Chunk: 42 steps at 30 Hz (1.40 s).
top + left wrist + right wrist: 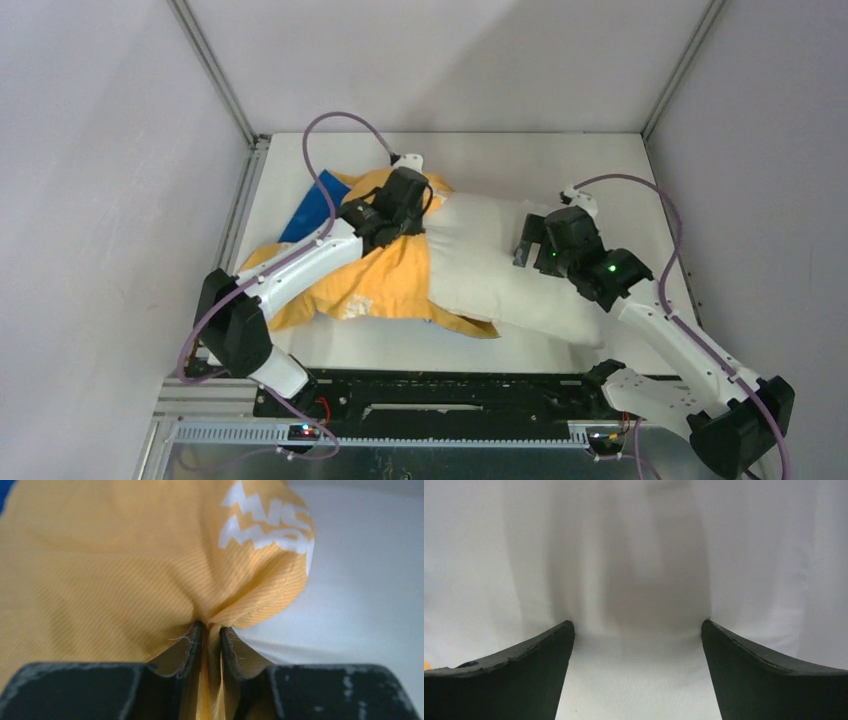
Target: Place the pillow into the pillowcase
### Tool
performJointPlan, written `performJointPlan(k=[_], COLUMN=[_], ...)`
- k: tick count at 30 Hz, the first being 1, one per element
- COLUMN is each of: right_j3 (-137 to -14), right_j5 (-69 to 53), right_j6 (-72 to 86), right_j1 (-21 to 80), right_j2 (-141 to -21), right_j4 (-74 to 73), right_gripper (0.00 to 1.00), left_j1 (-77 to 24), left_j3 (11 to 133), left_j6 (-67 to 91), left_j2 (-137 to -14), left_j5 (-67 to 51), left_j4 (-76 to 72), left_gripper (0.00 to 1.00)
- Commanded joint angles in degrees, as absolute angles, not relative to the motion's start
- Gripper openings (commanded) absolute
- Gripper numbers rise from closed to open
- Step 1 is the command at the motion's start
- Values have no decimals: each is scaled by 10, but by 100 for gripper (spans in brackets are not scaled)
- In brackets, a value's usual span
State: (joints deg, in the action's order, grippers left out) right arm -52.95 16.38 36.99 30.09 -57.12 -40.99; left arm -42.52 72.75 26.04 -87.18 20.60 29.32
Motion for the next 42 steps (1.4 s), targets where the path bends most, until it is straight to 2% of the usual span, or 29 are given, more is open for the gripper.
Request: performJointPlan(k=[1,8,13,17,18,19,21,25,31,34,35,37,38,42], right_j3=[-516,-531,-531,-497,-489,-481,-465,-439,-395,-389,-387,-386,-385,-397], right_j5=[129,148,185,184,180,170,155,113,66,66,66,65,58,14], right_j6=[401,375,358,352,351,351,348,347,369,369,367,365,365,385], right_j1=[345,310,277,268,267,268,269,259,256,255,255,254,254,272], right_j2=[-603,-547,-515,-516,-517,-516,-510,-519,-537,-544,-546,-548,-550,-564], right_j4=[-353,-379,-435,-434,-430,-423,-409,-376,-316,-309,-308,-302,-295,-244], right_gripper=[100,100,100,100,100,100,99,100,96,95,94,87,77,9], left_j1=[-377,-407,-430,-439,-439,-441,-442,-442,-441,-440,-441,-443,-446,-502], left_j3=[809,814,795,790,791,793,796,796,784,799,807,827,846,975], left_j6=[178,174,198,203,203,203,207,212,208,206,204,198,195,190], left_j2=[-885,-839,-795,-792,-795,-798,-802,-816,-856,-881,-884,-881,-880,-892], left_j5=[237,185,193,202,208,217,238,265,271,281,284,280,273,234], left_j4=[294,333,351,362,367,374,388,408,377,379,382,386,392,440], left_gripper=[24,29,28,24,26,32,51,65,60,45,35,13,1,0])
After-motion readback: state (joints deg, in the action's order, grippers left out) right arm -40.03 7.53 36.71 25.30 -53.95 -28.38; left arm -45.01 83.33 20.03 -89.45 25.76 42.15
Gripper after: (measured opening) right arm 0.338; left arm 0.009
